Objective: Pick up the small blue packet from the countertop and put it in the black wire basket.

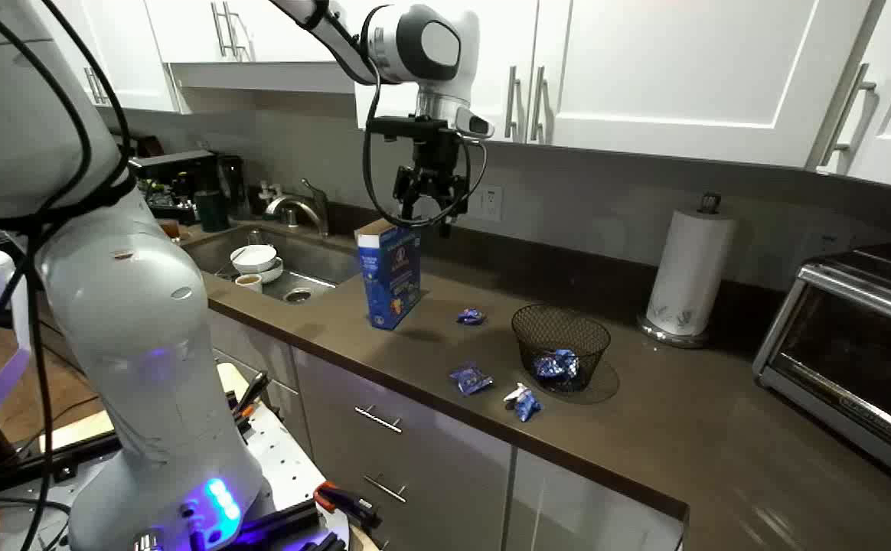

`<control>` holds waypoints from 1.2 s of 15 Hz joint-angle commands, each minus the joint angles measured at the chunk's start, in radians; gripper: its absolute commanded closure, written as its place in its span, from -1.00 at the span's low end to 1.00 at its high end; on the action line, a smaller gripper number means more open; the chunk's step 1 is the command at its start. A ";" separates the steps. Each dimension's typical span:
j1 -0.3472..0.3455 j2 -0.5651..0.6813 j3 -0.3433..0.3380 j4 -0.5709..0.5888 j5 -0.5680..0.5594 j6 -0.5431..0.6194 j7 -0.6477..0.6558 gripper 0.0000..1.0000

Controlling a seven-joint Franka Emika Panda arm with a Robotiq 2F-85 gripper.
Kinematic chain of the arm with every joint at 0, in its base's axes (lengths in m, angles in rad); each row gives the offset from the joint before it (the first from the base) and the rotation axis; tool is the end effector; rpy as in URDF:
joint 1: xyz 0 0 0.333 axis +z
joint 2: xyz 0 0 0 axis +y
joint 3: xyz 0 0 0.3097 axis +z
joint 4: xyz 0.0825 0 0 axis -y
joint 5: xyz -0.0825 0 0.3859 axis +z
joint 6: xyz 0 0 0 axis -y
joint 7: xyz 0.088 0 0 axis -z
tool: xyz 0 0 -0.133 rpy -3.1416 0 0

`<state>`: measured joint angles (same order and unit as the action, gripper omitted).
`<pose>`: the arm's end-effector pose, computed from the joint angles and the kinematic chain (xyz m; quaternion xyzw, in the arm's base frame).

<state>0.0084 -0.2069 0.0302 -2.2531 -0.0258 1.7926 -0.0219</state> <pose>0.4496 0.0146 0.3990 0.9913 0.0337 -0.1264 0.0162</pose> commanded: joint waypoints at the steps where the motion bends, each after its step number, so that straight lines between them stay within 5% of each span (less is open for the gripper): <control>1: 0.005 0.000 -0.004 0.001 -0.001 -0.002 0.001 -1.00; 9: 0.002 -0.024 -0.006 -0.100 -0.013 0.101 0.000 -1.00; 18: -0.026 -0.023 -0.006 -0.376 -0.117 0.566 0.081 -1.00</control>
<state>0.0004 -0.2187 0.0152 -2.5365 -0.0689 2.2098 -0.0040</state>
